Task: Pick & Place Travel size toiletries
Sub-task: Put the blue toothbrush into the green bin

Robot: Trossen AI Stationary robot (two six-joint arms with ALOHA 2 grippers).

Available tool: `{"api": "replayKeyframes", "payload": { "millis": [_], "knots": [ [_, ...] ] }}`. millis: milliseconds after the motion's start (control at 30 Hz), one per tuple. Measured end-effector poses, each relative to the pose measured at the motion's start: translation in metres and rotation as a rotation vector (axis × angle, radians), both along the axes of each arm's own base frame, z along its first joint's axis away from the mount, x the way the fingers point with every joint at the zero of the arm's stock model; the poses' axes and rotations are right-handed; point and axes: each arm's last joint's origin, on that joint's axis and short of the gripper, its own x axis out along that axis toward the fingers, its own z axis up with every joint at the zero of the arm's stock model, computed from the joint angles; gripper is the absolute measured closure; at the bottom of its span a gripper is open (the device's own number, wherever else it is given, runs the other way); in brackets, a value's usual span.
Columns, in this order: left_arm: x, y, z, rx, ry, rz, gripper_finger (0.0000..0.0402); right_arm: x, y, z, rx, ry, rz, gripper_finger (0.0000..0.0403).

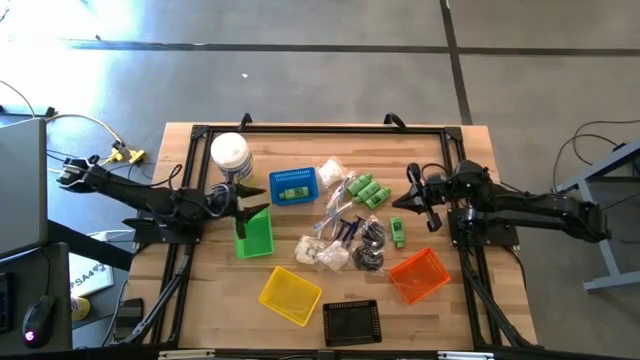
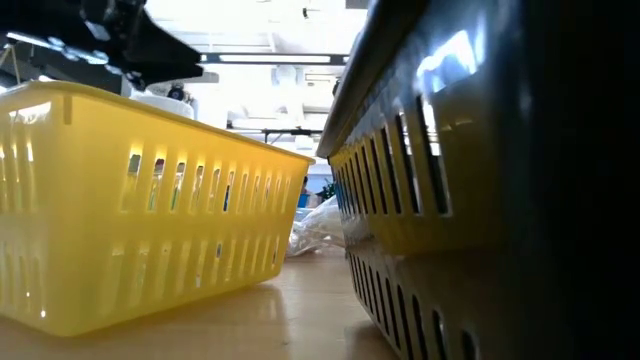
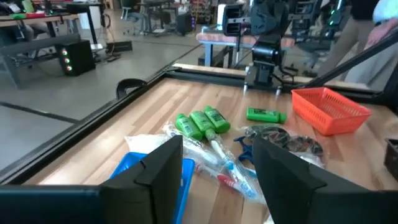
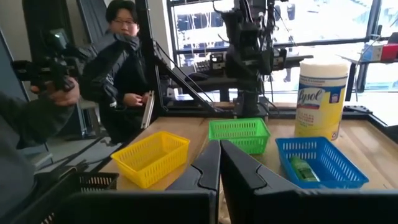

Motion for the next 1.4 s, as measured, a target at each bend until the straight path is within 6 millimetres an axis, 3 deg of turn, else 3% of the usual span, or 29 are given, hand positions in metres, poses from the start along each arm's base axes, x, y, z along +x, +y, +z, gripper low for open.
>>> {"api": "replayKeyframes", "payload": {
  "millis": [333, 500, 633, 767, 1033, 1200, 1400],
  "knots": [
    [0.065, -0.016, 0.025, 0.054, 0.172, 0.033, 0.0208, 0.002, -0.001, -0.003, 0.006, 0.022, 0.004, 0.0399],
    [0.088, -0.021, 0.029, 0.08, 0.24, 0.071, 0.0208, 0.002, 0.0, -0.003, 0.007, 0.022, 0.011, 0.0399],
    [0.099, -0.019, 0.032, 0.014, 0.278, 0.005, 0.0208, 0.003, 0.001, -0.003, 0.006, 0.022, 0.019, 0.0399],
    [0.111, -0.005, 0.034, -0.136, 0.289, -0.072, 0.0208, 0.003, 0.001, -0.003, 0.006, 0.026, 0.019, 0.0399],
    [0.119, 0.023, 0.031, -0.151, 0.293, 0.015, 0.0208, 0.003, 0.001, -0.003, 0.006, 0.025, 0.023, 0.0399],
    [0.118, 0.026, 0.036, -0.099, 0.281, 0.009, 0.0208, 0.001, 0.003, 0.0, 0.02, 0.002, 0.052, 0.0399],
    [0.124, 0.036, 0.039, -0.279, 0.3, 0.09, 0.0208, 0.0, 0.004, 0.001, 0.033, 0.004, 0.081, 0.0399]
  ]
}}
